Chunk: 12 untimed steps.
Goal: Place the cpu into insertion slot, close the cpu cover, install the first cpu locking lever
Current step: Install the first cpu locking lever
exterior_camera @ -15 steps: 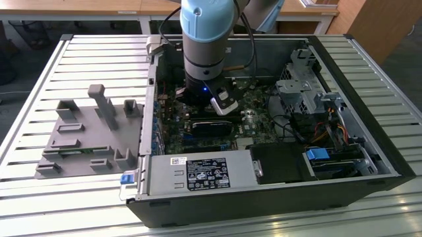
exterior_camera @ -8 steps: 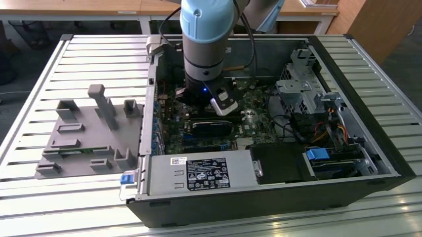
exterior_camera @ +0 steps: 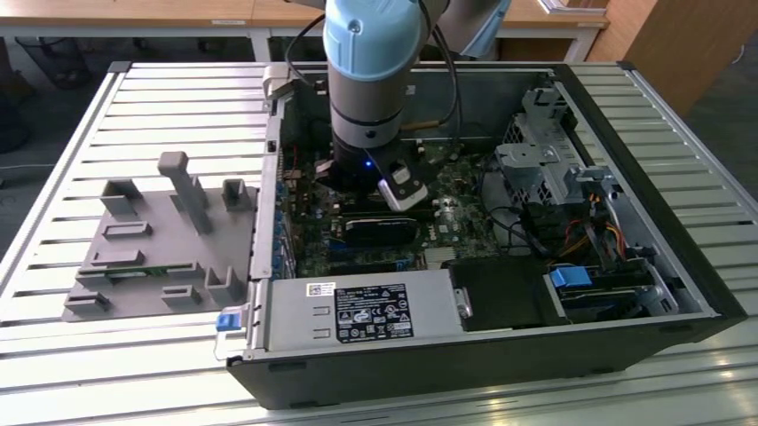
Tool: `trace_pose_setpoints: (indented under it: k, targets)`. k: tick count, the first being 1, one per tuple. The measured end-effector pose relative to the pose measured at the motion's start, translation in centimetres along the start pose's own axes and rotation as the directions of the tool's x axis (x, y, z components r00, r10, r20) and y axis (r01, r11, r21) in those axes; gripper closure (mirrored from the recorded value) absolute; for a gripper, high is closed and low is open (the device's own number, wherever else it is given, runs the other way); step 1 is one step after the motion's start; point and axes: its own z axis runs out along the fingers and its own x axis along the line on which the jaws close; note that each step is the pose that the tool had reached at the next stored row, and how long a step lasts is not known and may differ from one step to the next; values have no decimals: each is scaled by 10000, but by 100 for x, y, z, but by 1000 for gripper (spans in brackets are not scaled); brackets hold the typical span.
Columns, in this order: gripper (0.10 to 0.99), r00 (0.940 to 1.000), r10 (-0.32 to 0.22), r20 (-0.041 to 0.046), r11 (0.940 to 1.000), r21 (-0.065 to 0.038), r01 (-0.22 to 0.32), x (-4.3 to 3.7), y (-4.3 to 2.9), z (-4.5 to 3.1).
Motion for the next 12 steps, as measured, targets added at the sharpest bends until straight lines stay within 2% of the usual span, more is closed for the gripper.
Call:
trace_pose_setpoints:
  k: [12]
  targets:
    - [980,10000,1,1,10000,-6,-1,4,12,3]
